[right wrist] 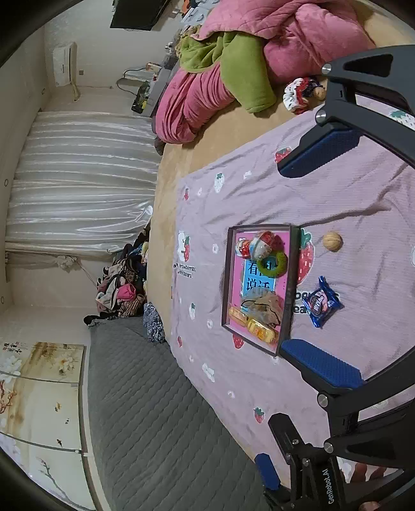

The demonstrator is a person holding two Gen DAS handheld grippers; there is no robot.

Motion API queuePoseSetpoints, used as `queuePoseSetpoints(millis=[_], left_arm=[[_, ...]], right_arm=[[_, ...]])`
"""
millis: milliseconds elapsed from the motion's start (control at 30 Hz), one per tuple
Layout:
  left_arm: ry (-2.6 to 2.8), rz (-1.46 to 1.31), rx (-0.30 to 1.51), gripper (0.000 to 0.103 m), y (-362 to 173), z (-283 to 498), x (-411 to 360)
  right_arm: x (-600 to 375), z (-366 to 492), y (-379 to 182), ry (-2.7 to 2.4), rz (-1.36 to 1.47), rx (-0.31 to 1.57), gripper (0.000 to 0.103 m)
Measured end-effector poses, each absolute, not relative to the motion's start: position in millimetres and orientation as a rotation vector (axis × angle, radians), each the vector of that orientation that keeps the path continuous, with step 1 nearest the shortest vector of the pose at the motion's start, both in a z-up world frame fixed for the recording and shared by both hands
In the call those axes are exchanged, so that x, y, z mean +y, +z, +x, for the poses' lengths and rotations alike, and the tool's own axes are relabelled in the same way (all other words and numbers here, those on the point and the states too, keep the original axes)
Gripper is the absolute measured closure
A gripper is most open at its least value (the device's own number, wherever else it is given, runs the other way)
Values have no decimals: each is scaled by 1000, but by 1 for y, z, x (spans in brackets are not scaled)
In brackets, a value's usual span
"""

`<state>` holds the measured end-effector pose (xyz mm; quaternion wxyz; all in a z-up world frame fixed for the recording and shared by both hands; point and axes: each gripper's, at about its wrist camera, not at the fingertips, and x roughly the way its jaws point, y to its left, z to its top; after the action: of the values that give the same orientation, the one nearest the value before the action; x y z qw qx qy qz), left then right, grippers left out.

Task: Organize objects
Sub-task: 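Withdraw both open tools from the tray toward the biscuit packet and bun, then move the left tool toward the blue biscuit packet while the right approaches the bun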

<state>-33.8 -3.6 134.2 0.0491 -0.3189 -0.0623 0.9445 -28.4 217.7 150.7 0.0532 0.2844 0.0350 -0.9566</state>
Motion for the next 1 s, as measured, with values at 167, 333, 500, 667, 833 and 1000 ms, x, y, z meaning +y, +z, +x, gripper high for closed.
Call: queuePoseSetpoints(millis=[167,333,500,667,833,1000], left_arm=[[2874,-968,-176,0,133,-20,0],[2864,-964,-165,0,130,-7,2],[2866,-973,-157,0,125,2,4],[2854,-981,-124,0,117,9,12],[2831,-1015,-93,0,103,11,22],[2817,-1031,-65,0,94,14,30]], right_arm=[[219,-15,149,-2905,867,97,1],[221,-4,143,-2902,883,95,1],[223,5,134,-2898,904,100,1],[227,11,124,-2897,929,100,1],[232,15,116,-2897,955,98,1],[237,19,110,-2899,964,103,1]])
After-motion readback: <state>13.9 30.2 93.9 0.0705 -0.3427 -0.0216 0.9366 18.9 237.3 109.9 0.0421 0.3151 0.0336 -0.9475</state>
